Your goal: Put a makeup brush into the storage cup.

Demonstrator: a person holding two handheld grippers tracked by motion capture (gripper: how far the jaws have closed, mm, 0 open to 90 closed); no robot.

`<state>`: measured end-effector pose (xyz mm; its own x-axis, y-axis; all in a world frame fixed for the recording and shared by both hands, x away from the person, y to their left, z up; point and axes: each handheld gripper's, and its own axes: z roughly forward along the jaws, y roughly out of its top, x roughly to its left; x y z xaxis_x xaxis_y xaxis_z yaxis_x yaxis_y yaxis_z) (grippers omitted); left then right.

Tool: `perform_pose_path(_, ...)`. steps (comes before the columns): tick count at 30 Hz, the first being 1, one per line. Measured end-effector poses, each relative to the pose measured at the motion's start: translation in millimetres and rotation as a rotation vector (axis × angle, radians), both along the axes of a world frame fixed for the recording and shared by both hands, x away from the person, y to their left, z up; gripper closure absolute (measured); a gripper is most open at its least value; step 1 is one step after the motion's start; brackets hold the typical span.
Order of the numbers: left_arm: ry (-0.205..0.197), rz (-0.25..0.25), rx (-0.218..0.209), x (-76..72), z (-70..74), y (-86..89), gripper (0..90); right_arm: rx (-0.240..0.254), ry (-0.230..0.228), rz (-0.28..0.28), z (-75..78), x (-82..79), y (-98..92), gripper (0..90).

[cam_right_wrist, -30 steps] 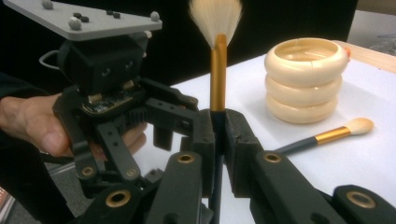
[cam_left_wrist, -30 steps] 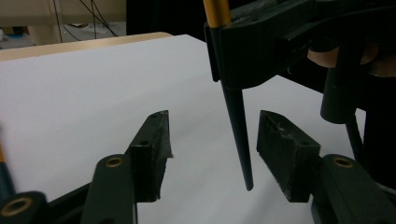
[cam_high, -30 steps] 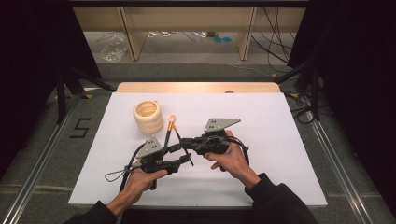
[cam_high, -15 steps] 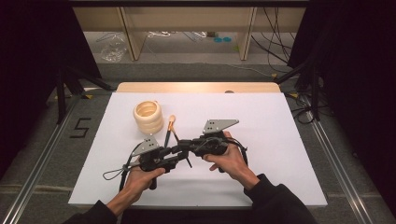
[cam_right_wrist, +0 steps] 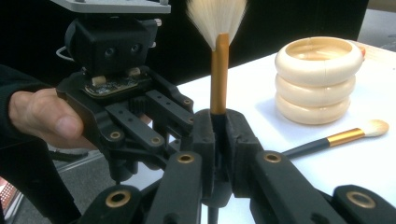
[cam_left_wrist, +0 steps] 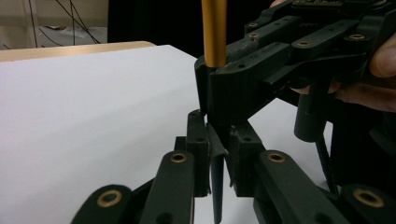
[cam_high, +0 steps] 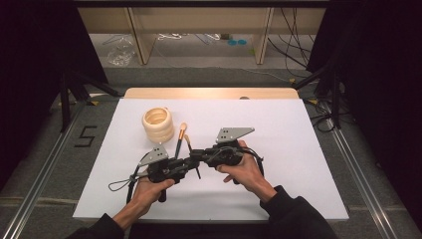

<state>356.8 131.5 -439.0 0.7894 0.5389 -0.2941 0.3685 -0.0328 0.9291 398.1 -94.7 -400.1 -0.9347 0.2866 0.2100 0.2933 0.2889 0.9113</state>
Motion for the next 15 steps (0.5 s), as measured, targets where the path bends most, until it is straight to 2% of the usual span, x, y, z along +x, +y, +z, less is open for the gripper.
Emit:
perform_pose_path(6, -0.022, -0.016, 0.008, 1.2, 0.3, 1.5, 83.0, 0.006, 0.007, -0.001, 0.2, 0.1, -0.1, 84.0)
perform_pose_path(7, -0.025, -0.015, 0.021, 1.1, 0.5, 1.9, 83.2, 0.007, 0.011, 0.001, 0.3, 0.2, -0.1, 83.3)
perform_pose_path(9, -0.014, -0.004, 0.021, 0.5, 0.0, 1.7, 83.4, 0.013, 0.010, -0.003, 1.4, 0.6, -0.6, 78.3)
perform_pose_path(11, -0.037, -0.012, 0.035, 1.8, 0.5, 2.8, 83.5, 0.009, 0.009, -0.009, 3.6, 0.5, -1.0, 72.6)
perform_pose_path(12, -0.037, -0.008, 0.039, 1.7, 0.7, 3.1, 83.6, 0.008, -0.008, -0.024, 5.0, 1.1, -2.1, 70.8)
perform_pose_path(13, -0.024, 0.006, 0.039, 0.9, 0.8, 2.9, 83.6, 0.014, -0.010, -0.022, 5.9, 1.8, -2.7, 68.3)
perform_pose_path(14, -0.027, 0.009, 0.048, 1.0, 1.1, 3.5, 83.6, 0.013, 0.007, -0.029, 7.2, 1.1, -3.5, 66.5)
perform_pose_path(15, -0.034, 0.012, 0.052, 1.6, 1.0, 4.1, 83.6, 0.013, -0.001, -0.040, 8.4, 1.2, -4.8, 63.7)
